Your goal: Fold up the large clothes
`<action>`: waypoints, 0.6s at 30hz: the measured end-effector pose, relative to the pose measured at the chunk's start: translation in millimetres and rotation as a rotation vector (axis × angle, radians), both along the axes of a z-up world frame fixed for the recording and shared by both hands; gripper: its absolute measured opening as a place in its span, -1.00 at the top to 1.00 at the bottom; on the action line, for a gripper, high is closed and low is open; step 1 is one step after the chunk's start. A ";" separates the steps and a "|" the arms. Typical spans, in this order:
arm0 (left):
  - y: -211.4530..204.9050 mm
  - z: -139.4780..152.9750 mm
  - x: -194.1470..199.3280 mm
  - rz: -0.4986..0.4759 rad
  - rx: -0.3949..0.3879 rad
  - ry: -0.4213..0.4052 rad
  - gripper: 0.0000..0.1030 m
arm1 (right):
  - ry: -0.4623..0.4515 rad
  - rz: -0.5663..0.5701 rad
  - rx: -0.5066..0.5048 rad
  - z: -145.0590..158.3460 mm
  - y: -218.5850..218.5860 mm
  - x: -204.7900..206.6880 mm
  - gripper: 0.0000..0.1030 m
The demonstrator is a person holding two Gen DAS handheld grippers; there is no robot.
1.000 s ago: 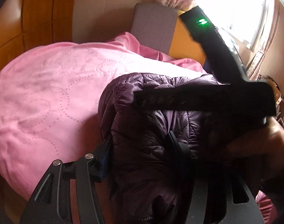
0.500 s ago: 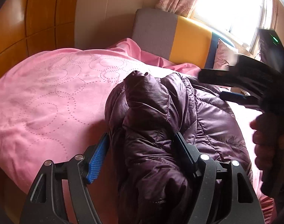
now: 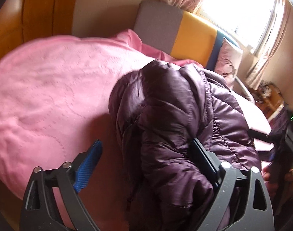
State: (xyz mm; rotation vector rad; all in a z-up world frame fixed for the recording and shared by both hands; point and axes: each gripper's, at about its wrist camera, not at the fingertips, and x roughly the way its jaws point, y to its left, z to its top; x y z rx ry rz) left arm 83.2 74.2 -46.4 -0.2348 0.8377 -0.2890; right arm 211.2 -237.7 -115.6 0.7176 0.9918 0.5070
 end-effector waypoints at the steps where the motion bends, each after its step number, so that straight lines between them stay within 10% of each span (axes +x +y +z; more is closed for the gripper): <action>1: 5.7 -4.3 4.1 -0.014 -0.040 0.020 -0.78 | 0.007 0.015 0.030 -5.4 0.6 -0.2 -0.97; 11: 48.2 -61.5 33.8 -0.180 -0.519 0.160 -0.55 | 0.021 0.203 0.101 -15.6 45.2 21.0 -0.97; 18: 13.9 -48.8 36.5 -0.284 -0.631 0.124 -0.43 | -0.157 0.211 0.006 34.3 25.6 -12.9 -0.44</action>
